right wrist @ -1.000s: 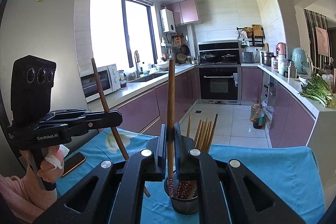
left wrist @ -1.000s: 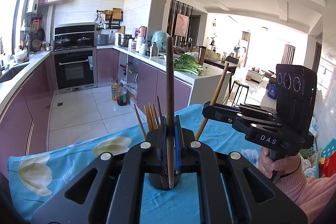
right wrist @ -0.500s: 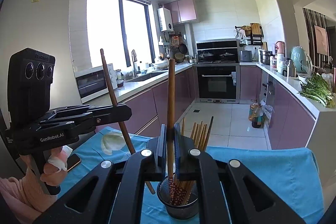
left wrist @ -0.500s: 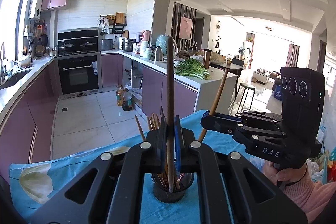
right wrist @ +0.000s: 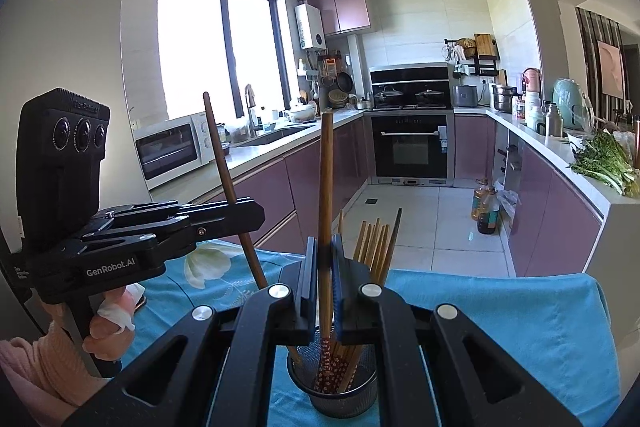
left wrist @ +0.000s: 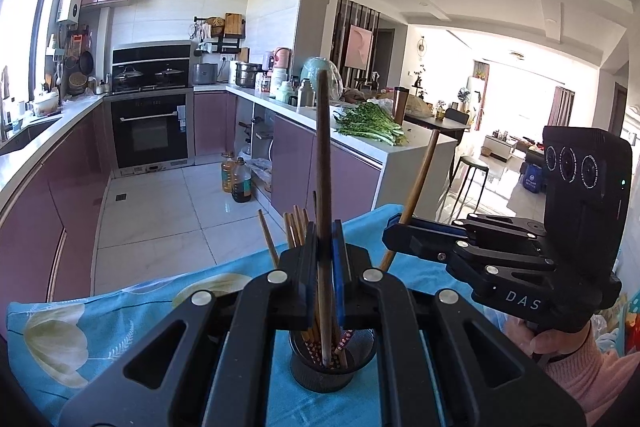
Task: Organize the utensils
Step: 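Lower the right tool's chopstick into the mesh cup beside the left tool's chopstick, then open the left tool to release its chopstick while the right tool releases its own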
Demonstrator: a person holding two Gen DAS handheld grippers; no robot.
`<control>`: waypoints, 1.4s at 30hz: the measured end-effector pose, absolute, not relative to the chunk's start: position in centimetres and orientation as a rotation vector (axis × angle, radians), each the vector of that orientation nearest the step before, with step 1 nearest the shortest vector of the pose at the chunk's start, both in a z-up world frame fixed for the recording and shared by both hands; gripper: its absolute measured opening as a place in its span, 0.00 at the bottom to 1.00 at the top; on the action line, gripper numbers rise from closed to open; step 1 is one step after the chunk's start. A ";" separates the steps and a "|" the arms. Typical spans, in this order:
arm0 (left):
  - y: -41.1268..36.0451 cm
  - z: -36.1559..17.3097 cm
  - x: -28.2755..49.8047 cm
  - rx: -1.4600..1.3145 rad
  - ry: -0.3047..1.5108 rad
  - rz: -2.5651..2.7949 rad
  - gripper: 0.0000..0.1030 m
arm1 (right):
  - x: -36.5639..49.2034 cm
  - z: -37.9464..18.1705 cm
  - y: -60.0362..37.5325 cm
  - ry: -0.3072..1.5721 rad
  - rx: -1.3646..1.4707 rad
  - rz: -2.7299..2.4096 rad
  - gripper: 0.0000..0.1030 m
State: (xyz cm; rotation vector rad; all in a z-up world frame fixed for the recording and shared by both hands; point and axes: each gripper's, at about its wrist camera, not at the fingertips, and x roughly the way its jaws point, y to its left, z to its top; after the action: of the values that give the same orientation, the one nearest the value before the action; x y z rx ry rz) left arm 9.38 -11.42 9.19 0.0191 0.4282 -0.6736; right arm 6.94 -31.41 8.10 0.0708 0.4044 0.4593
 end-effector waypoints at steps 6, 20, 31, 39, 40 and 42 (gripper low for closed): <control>-11.5 8.8 9.9 0.018 0.453 -0.676 0.07 | 7.3 7.8 -31.3 0.418 0.071 0.456 0.05; -11.2 7.9 10.6 0.026 0.502 -0.675 0.07 | 8.2 7.0 -31.3 0.452 0.073 0.452 0.05; -11.6 6.9 11.1 0.053 0.546 -0.685 0.07 | 9.4 5.6 -30.9 0.502 0.071 0.459 0.05; -12.6 5.1 12.5 0.101 0.630 -0.680 0.07 | 11.1 3.4 -30.7 0.578 0.093 0.461 0.06; -12.8 4.7 12.7 0.101 0.641 -0.676 0.07 | 11.3 3.2 -30.6 0.583 0.095 0.458 0.06; -12.9 4.4 13.1 0.094 0.651 -0.673 0.07 | 11.8 3.0 -30.6 0.591 0.101 0.451 0.06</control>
State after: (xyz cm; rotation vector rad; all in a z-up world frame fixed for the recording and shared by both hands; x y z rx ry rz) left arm 13.12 -12.91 4.41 0.0939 0.6514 -0.6734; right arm 11.78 -30.61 2.98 0.1012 0.5908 0.4511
